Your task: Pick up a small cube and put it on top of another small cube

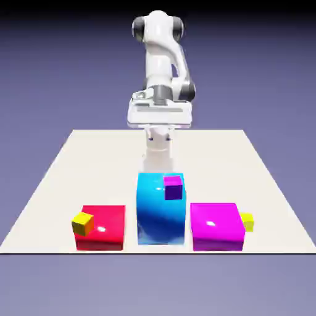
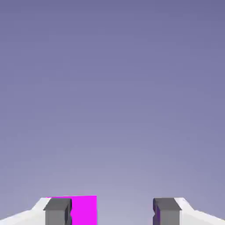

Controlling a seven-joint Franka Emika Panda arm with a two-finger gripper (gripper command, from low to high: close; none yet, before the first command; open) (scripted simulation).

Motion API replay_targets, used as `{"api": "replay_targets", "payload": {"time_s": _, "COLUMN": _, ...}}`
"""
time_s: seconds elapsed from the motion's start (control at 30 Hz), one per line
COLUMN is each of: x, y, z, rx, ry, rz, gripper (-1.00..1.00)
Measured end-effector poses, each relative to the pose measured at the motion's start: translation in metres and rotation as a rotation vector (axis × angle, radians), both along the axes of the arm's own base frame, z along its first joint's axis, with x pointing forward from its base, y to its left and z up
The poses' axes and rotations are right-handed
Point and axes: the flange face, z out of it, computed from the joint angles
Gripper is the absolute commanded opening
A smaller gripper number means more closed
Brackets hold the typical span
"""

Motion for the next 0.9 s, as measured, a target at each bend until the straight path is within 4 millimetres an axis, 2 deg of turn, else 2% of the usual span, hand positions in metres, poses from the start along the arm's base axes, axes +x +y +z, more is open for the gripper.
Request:
{"api": "replay_targets", "payload": {"time_s": 0.13, "x": 0.005, "y": 0.058, "z": -0.028, "rx": -0.036, "ry": 0.191, "rz": 0.098, "gripper": 0.0}}
{"api": "replay_targets", "payload": {"time_s": 0.27, "x": -0.003, "y": 0.114, "z": -0.056, "rx": -0.101, "ry": 0.377, "rz": 0.182, "gripper": 0.0}}
{"api": "replay_targets", "payload": {"time_s": 0.3, "x": -0.006, "y": 0.126, "z": -0.066, "rx": -0.134, "ry": 0.427, "rz": 0.207, "gripper": 0.0}}
{"api": "replay_targets", "payload": {"time_s": 0.4, "x": -0.019, "y": 0.148, "z": -0.115, "rx": -0.319, "ry": 0.604, "rz": 0.308, "gripper": 0.0}}
{"api": "replay_targets", "payload": {"time_s": 0.57, "x": -0.052, "y": 0.171, "z": -0.186, "rx": -0.629, "ry": 0.877, "rz": 0.475, "gripper": 0.0}}
{"api": "replay_targets", "payload": {"time_s": 0.73, "x": -0.092, "y": 0.183, "z": -0.239, "rx": -0.948, "ry": 1.099, "rz": 0.649, "gripper": 0.0}}
{"api": "replay_targets", "payload": {"time_s": 0.9, "x": -0.116, "y": 0.166, "z": -0.283, "rx": -1.232, "ry": 1.275, "rz": 0.763, "gripper": 0.0}}
